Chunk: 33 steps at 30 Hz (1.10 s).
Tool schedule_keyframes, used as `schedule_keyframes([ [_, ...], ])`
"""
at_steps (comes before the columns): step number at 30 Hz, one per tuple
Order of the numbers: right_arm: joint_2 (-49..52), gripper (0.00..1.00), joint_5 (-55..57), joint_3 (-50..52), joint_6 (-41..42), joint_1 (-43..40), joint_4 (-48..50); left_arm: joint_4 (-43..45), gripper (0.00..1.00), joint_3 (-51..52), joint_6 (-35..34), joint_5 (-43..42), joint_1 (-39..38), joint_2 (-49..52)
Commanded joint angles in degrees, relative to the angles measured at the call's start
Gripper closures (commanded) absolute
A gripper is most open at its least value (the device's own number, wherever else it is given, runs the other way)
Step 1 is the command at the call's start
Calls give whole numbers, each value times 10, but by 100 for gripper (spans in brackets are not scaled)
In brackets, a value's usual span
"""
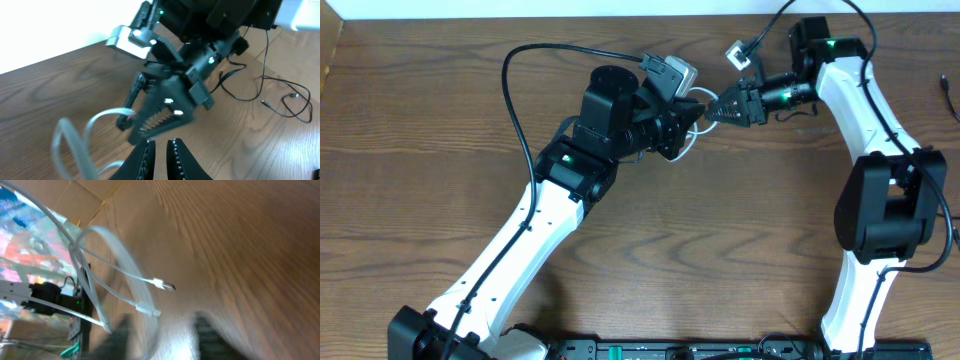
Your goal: Untangle cables
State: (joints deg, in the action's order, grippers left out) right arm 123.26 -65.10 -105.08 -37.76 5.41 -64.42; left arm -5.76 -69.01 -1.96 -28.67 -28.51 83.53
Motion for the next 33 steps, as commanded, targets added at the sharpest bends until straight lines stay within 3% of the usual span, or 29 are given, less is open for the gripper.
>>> schedule_keyframes([
  [1,0,99,17,3,51,12,30,3,85,-3,-9,-18,2,-5],
  [5,0,99,199,3,198,9,74,3,86,-3,-9,-18,10,-5],
  [15,0,99,274,3,245,-86,74,-14,86,-3,-7,-18,74,-24],
  [24,0,99,270,3,226,-183,18,-65,85,-3,12,-18,152,-91],
  [33,-1,99,145,3,202,-146,5,-113,84,-2,21,-18,156,-83],
])
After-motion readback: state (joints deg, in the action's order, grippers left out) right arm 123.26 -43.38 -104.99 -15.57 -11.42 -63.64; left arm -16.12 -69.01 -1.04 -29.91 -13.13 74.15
